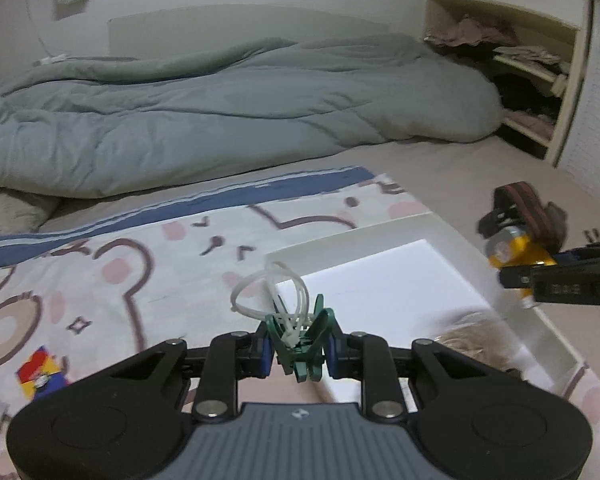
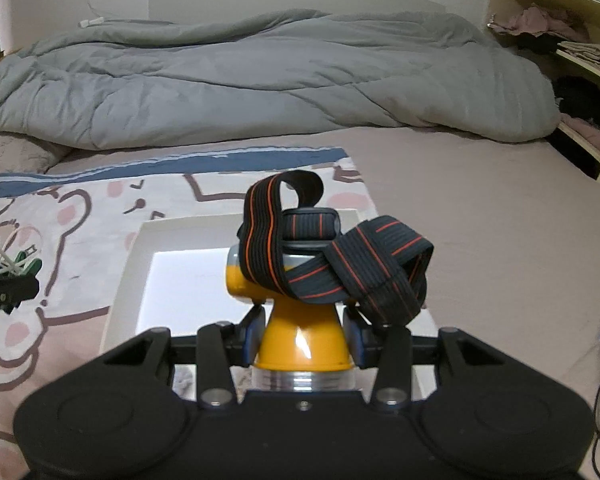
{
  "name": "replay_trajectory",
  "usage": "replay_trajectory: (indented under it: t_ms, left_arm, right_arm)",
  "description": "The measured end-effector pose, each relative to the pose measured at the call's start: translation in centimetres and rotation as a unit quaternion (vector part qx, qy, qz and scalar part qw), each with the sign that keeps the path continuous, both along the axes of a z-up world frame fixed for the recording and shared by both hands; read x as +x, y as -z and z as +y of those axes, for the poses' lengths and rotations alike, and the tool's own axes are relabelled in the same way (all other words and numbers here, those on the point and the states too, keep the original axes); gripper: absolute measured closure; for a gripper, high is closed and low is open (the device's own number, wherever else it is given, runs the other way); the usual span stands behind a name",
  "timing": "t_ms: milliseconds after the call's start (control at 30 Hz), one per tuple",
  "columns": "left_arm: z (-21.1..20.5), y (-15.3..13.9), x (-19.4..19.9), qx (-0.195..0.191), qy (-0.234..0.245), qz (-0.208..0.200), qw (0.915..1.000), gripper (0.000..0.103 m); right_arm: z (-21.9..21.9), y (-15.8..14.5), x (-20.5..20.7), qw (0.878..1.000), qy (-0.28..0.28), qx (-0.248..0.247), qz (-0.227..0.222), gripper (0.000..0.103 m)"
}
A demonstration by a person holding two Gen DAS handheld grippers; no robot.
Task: Organize objects
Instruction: 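Carry the headlamp with the right gripper while the left carries the clothespins over the tray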
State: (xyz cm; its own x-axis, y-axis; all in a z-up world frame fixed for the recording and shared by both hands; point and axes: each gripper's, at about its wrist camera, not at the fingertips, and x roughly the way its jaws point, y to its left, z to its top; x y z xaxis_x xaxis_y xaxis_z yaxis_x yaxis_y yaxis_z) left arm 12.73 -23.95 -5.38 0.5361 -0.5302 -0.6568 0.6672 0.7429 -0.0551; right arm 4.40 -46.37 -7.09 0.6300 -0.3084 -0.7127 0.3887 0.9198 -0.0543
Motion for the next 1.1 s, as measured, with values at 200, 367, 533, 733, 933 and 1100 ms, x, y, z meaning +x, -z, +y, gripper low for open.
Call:
replay_trajectory:
  t_ms: [200,367,533,733,933,1100]
  left_arm:
    - [-1.7,0.7,0.3,-0.018,0.025,0.008,0.9995,0.077]
    - [-3.7,2.2,1.6,-0.015,0.045,0.021,0.9987,0.077]
    - [-5.6,4.2,3.1,-0.006,0.059,0.046,0.9972,0.077]
    - [-8.1,6.2,4.2,0.018,0.079,0.055,0.9952,0.077]
    - [-8.9,8.3,4.7,0.048,0.072,0.068,0.9939,0.077]
    - [-8.7,8.9,5.0,0.055,0.063,0.067,0.9943,0.074]
  right_arm:
    - [-1.5,1.0,1.5,1.000,0.003,-0.014,0.011,0.059]
    - [-2.4,2.9,3.2,1.000,-0.006,-0.009,0.025,0.059]
    - [-2.6,4.4,4.8,0.998,-0.026,-0.017,0.046,0.059]
    - [-2.7,5.7,6.0,0.996,-0.051,-0.036,0.058,0.059]
    - [-3.3,8.3,6.9,0.993,-0.047,-0.052,0.092,0.059]
    - [-3.9,8.6,7.0,0.993,-0.041,-0.045,0.104,0.059]
